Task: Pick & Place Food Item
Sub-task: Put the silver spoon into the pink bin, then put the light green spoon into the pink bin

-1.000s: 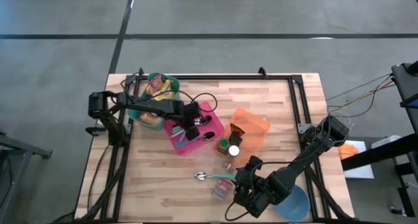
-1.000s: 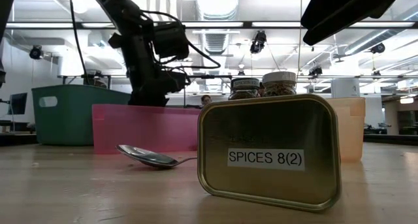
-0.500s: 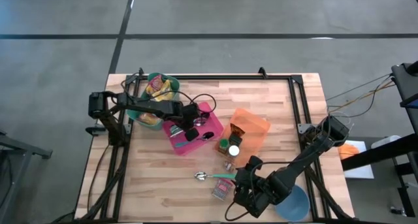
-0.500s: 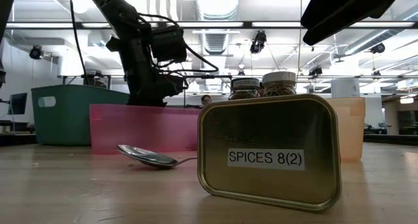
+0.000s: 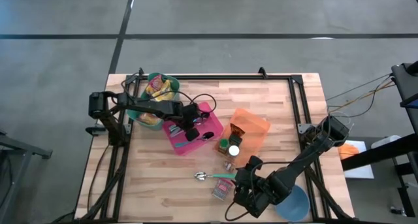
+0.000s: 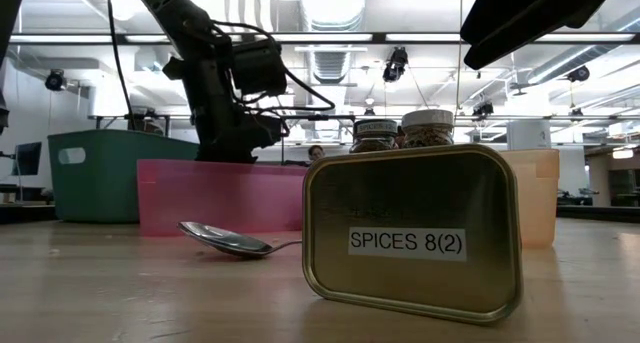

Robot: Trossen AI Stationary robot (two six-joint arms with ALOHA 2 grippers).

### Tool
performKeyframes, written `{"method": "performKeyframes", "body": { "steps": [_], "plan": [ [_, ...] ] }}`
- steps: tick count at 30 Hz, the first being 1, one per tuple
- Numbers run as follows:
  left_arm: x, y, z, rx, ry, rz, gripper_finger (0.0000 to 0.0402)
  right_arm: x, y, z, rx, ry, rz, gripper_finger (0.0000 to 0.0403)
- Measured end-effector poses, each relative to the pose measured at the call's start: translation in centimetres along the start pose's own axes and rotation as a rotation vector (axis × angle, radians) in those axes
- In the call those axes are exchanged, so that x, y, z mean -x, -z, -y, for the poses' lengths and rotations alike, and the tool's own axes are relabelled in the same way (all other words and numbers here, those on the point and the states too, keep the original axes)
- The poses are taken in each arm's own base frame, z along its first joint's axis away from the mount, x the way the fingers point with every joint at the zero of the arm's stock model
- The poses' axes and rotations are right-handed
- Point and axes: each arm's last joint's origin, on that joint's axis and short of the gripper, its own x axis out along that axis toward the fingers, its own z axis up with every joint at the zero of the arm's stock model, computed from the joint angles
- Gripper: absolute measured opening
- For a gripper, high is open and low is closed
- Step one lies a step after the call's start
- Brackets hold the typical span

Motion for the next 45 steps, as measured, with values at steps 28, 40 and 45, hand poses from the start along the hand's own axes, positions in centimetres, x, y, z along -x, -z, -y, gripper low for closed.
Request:
{"method": "performKeyframes", "body": {
  "steps": [28, 40, 45],
  "plan": [
    [4.3, -0.2, 2.5, -0.035, 0.037, -0.121, 0.0203, 0.0, 0.1, 0.0, 0.002, 0.007, 0.011, 0.0228],
    [10.9, 3.2, 7.8, -0.129, 0.148, 0.063, 0.0203, -0.1, -0.1, 0.0, -0.006, 0.001, 0.018, 0.0228],
    [12.0, 5.8, 10.8, -0.251, 0.165, 0.098, 0.0203, -0.4, -0.4, 0.1, -0.019, 0.004, 0.021, 0.0228]
  ]
}}
